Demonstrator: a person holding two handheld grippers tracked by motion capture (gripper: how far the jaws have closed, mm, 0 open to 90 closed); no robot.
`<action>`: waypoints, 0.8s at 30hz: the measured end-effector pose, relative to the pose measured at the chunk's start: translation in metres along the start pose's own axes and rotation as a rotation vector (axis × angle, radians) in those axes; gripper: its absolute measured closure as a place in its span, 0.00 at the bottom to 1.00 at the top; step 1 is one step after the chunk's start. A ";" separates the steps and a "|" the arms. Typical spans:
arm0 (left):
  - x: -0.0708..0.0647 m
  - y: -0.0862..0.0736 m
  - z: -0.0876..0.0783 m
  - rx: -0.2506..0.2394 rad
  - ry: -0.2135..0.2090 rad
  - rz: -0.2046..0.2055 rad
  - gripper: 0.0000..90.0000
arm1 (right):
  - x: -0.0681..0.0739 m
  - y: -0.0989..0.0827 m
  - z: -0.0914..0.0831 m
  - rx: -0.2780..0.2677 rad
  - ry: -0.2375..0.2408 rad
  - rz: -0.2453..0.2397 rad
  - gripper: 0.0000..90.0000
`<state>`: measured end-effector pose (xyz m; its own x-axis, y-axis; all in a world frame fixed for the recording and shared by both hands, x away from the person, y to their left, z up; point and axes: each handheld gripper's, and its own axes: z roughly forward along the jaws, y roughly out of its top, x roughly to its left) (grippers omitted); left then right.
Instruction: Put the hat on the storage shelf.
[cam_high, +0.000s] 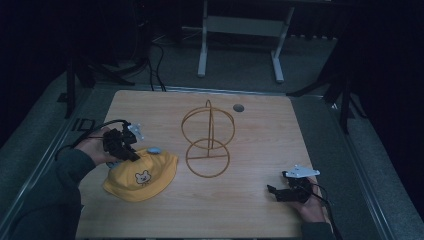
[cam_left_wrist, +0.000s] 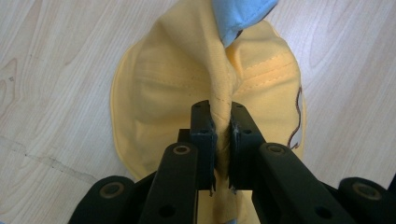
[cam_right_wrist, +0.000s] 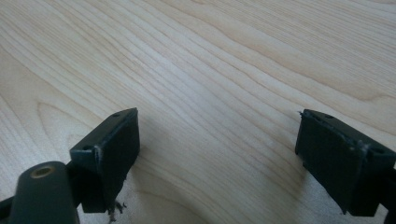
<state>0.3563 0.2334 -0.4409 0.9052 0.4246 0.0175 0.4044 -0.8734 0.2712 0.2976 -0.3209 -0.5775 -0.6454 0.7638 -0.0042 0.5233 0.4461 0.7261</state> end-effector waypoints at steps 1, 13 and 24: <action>0.000 0.000 -0.001 0.002 0.000 0.002 0.93 | 0.000 0.000 0.000 -0.001 0.000 0.000 0.15; -0.003 -0.001 -0.021 -0.039 0.032 -0.006 0.93 | 0.000 0.000 0.000 -0.001 0.000 0.000 0.15; -0.004 -0.004 -0.038 -0.085 0.058 -0.021 0.93 | 0.000 0.000 0.000 -0.002 0.000 0.000 0.15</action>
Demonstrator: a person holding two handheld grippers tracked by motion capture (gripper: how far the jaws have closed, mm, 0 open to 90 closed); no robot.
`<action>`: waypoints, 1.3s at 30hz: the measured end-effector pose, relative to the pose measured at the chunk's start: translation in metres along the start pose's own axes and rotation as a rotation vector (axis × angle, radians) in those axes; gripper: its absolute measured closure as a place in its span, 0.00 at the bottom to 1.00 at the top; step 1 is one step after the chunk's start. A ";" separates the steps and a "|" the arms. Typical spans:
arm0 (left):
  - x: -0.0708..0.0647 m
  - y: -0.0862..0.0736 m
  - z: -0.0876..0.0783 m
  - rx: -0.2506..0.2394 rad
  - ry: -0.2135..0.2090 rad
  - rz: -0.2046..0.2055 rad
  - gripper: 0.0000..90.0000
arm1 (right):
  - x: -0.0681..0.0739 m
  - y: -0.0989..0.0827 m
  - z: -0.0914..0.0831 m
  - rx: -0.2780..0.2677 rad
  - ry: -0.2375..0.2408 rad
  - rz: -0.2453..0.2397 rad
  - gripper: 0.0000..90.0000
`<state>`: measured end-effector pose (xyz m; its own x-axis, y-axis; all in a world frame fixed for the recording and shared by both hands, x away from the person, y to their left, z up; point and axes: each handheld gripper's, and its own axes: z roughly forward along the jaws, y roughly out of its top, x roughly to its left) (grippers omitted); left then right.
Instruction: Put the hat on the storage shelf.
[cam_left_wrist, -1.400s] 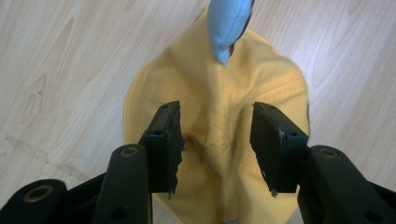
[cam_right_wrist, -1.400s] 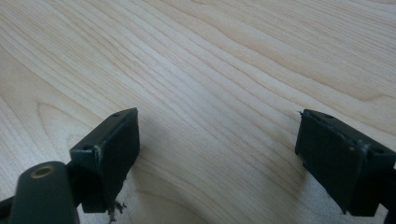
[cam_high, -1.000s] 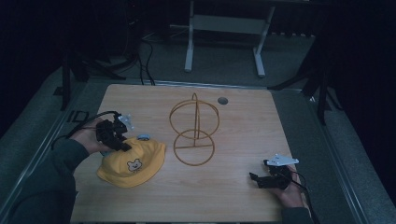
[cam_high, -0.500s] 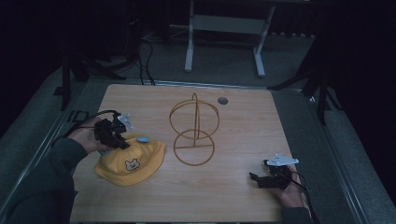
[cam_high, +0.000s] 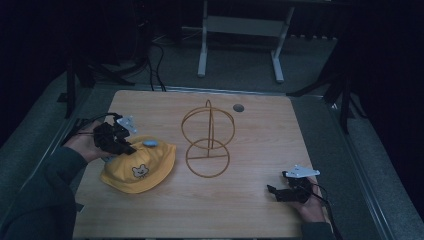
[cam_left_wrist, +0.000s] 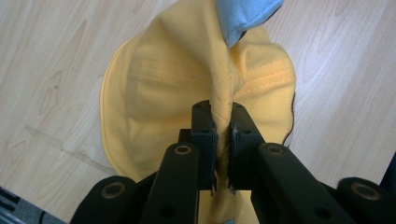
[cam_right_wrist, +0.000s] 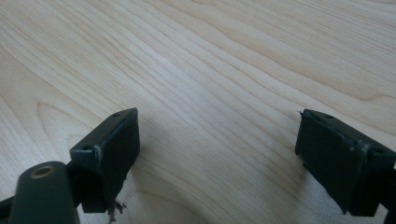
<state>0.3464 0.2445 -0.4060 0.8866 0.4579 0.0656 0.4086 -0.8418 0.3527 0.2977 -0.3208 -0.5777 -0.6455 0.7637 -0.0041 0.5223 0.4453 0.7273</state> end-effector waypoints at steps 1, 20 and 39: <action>0.000 0.000 -0.001 -0.005 0.003 -0.003 0.93 | 0.000 0.000 0.000 0.001 0.000 -0.001 0.15; 0.001 0.005 -0.016 -0.052 0.023 -0.006 0.93 | 0.000 0.000 0.000 0.000 0.000 0.001 0.15; 0.007 0.019 -0.039 -0.075 0.052 0.012 0.93 | 0.000 0.000 0.000 0.001 0.000 0.002 0.15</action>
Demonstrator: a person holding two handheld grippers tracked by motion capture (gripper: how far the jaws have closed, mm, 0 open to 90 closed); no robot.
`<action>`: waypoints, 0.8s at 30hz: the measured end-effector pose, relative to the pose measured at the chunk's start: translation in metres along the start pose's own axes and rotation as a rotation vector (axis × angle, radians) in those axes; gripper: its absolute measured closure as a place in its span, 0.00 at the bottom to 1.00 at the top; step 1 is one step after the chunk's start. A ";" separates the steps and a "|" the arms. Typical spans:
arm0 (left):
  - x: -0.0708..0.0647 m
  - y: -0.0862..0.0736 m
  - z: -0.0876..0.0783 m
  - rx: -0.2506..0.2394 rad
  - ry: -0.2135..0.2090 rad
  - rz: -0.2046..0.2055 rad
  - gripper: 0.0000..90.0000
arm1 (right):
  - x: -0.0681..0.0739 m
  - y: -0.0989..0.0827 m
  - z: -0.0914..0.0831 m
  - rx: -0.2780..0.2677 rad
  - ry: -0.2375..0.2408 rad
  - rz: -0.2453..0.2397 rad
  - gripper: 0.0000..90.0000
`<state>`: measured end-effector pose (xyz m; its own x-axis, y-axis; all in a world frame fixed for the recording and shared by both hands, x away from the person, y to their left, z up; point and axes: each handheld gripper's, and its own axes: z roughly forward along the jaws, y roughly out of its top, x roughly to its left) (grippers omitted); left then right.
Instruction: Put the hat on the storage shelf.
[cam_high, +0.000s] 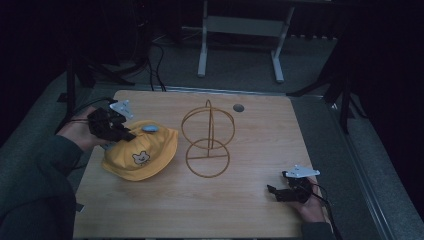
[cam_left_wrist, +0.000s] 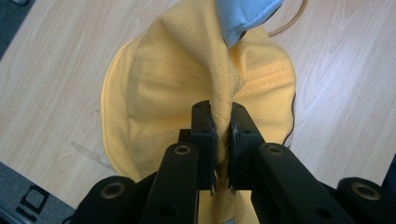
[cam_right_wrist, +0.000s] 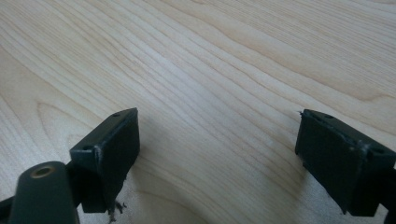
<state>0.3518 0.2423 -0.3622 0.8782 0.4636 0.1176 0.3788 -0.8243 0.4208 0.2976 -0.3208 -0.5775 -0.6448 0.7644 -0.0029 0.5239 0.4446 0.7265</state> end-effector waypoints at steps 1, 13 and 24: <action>0.000 0.000 0.000 0.000 0.000 0.000 0.93 | 0.000 0.000 0.000 0.000 0.000 0.000 0.15; 0.002 0.010 -0.007 -0.013 0.009 0.020 0.93 | 0.000 0.000 0.000 0.000 0.000 0.000 0.15; 0.004 0.015 -0.009 -0.032 0.014 0.019 0.93 | 0.000 0.000 0.000 -0.003 0.000 -0.001 0.16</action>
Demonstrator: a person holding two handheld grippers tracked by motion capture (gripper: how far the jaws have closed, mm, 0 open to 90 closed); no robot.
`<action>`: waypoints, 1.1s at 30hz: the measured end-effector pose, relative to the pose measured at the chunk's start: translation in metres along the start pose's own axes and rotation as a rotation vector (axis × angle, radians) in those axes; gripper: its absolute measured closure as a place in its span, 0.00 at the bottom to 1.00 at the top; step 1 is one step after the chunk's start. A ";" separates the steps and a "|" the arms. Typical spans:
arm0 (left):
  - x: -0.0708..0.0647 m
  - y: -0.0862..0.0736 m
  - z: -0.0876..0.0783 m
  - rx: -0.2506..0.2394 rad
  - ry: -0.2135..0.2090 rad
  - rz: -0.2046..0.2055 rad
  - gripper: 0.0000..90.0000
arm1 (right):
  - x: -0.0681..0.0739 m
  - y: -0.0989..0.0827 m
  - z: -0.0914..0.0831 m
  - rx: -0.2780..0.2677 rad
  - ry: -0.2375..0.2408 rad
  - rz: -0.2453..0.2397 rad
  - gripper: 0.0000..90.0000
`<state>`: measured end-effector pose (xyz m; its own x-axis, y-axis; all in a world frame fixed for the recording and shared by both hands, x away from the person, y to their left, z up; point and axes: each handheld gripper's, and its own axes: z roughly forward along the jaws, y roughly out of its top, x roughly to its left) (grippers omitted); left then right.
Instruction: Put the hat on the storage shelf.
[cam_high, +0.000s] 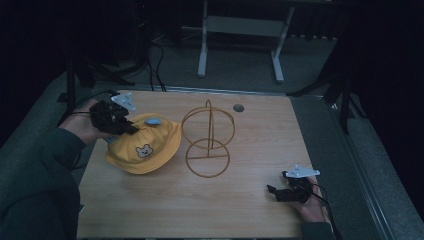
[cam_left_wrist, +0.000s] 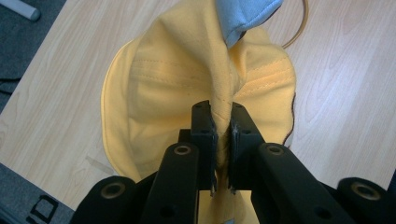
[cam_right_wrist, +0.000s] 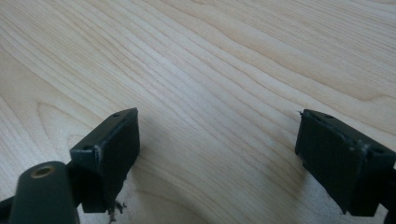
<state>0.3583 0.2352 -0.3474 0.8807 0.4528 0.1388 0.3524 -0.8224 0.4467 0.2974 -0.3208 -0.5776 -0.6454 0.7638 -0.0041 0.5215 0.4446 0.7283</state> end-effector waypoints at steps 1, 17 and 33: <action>0.000 0.000 0.000 0.001 0.002 0.003 0.93 | 0.000 0.000 0.000 -0.002 -0.001 0.000 0.16; 0.002 0.006 -0.007 -0.010 0.010 0.004 0.93 | 0.000 0.000 0.000 -0.002 -0.001 0.002 0.16; 0.002 0.015 -0.017 -0.033 0.012 0.021 0.93 | 0.000 0.000 0.000 -0.002 -0.001 0.002 0.16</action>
<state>0.3605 0.2295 -0.3257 0.8839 0.4399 0.1590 0.3231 -0.8200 0.4725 0.2971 -0.3208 -0.5775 -0.6439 0.7651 -0.0030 0.5219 0.4422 0.7294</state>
